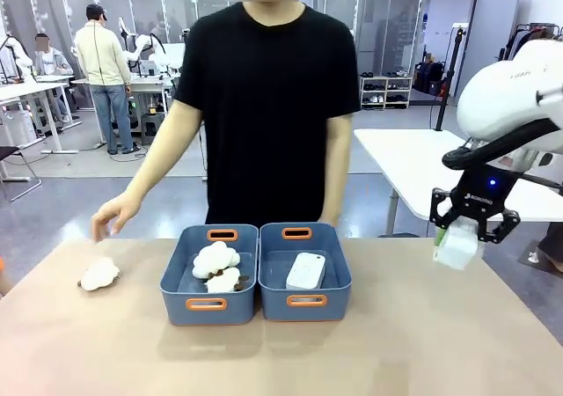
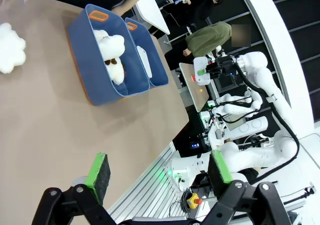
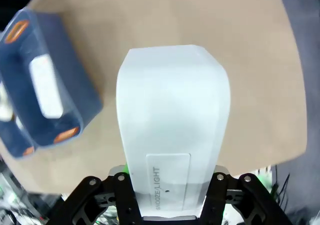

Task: Sort the digital clocks into the basket.
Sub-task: Pick up the Digital clock from the table and place it into the empty Plastic storage basket.

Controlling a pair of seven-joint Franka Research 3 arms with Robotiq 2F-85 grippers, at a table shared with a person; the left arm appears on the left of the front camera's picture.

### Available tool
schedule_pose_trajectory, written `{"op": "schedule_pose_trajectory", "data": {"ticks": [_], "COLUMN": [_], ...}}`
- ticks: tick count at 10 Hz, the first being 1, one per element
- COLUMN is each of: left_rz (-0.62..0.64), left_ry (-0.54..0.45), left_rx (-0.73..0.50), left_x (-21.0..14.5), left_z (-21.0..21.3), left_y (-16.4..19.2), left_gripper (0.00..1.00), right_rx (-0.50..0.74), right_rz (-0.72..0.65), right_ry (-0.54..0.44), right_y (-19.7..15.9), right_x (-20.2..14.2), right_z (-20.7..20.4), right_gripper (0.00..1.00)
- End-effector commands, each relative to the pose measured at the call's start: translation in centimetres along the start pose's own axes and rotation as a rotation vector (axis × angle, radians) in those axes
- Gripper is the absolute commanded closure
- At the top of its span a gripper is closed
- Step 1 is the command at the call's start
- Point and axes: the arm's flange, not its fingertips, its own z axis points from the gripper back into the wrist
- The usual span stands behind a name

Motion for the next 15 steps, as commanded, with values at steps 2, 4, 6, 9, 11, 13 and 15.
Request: {"op": "schedule_pose_trajectory", "data": {"ticks": [2,4,6,9,11,13,15], "left_rz": [0.010,0.010,0.010,0.010,0.010,0.010,0.010], "left_ry": [0.010,0.010,0.010,0.010,0.010,0.010,0.010], "left_rx": [0.005,0.005,0.005,0.005,0.005,0.005,0.005], "left_x": [-0.2,-0.2,-0.2,-0.2,-0.2,-0.2,-0.2], "left_z": [0.1,0.1,0.1,0.1,0.1,0.1,0.1], "left_y": [-0.4,-0.4,-0.4,-0.4,-0.4,-0.4,-0.4], "left_gripper": [0.00,0.00,0.00,0.00,0.00,0.00,0.00], "right_rx": [0.087,0.054,0.003,-0.069,-0.055,-0.088,-0.092], "right_rz": [0.213,0.332,0.371,0.375,0.392,0.370,0.379], "right_ry": [-0.029,-0.044,-0.023,-0.022,0.006,0.034,0.027], "right_y": [8.2,16.9,22.1,26.7,27.4,27.3,26.9], "right_x": [-1.7,-3.6,-4.4,-4.1,-3.3,-2.5,-3.1], "right_z": [-2.2,-2.5,-3.5,-7.9,-10.7,-13.9,-13.3], "right_gripper": [1.00,1.00,1.00,1.00,1.00,1.00,1.00]}}
